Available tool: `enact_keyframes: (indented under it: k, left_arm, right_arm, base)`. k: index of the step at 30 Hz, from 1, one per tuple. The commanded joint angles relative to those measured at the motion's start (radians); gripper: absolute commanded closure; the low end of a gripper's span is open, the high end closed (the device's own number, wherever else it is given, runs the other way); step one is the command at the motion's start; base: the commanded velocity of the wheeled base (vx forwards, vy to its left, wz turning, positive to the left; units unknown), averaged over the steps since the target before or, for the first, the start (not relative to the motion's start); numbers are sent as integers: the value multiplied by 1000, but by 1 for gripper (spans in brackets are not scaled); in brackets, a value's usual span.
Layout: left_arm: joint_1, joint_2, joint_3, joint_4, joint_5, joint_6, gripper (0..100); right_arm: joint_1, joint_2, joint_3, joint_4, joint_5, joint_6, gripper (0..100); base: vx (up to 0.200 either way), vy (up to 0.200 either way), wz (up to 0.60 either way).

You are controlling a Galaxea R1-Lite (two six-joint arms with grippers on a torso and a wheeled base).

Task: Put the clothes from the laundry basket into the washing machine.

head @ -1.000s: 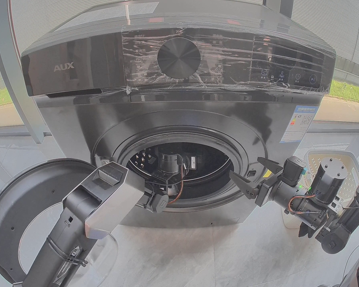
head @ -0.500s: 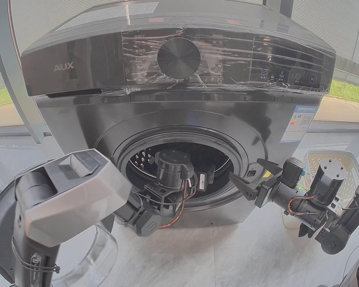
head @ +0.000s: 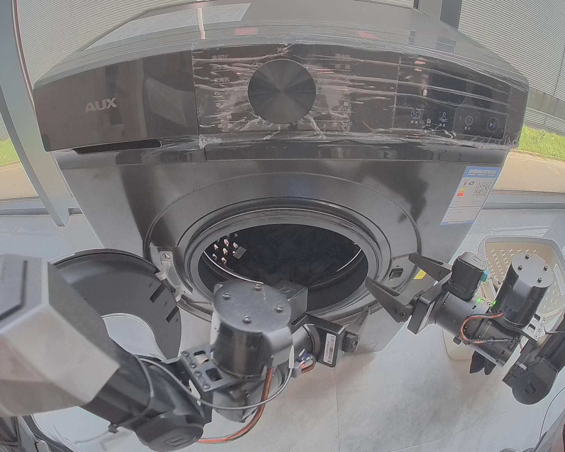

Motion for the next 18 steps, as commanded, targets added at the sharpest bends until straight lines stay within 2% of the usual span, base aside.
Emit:
enact_keyframes:
  k: [1, 4, 7, 10, 12, 14, 15, 17, 18]
  left_arm:
    - [-101, -183, 110, -20, 4, -43, 0]
    - [-108, -275, 130, -17, 5, -82, 0]
    - [-95, -346, 133, -17, 14, -99, 0]
    - [-67, -465, 180, -13, 16, -167, 0]
    - [-64, -536, 223, -2, 16, -188, 0]
    - [-61, -597, 291, 7, 19, -181, 0]
    - [-58, -619, 314, 16, 19, -170, 0]
    - [-36, -658, 349, 24, 11, -130, 0]
    - [-30, -665, 357, 27, 11, -124, 0]
  right_arm:
    - [3, -59, 69, 0, 8, -1, 0]
    - [-2, -119, 125, -2, 6, -7, 0]
    - [-11, -202, 161, 0, 2, -9, 0]
    - [-46, -335, 221, 0, -3, -17, 0]
    - [-60, -397, 250, 0, -6, -18, 0]
    - [-74, -437, 274, 1, -6, -18, 0]
    - [-81, -447, 283, 1, -4, -18, 0]
    - [-105, -472, 288, 6, -4, -17, 0]
    - [-111, -475, 288, 6, -3, -18, 0]
  base:
    - [0, 0, 0]
    - [0, 0, 0]
    - [0, 0, 0]
    - [0, 0, 0]
    - [0, 0, 0]
    - [0, 0, 0]
    - [0, 0, 0]
    - [0, 0, 0]
    - [0, 0, 0]
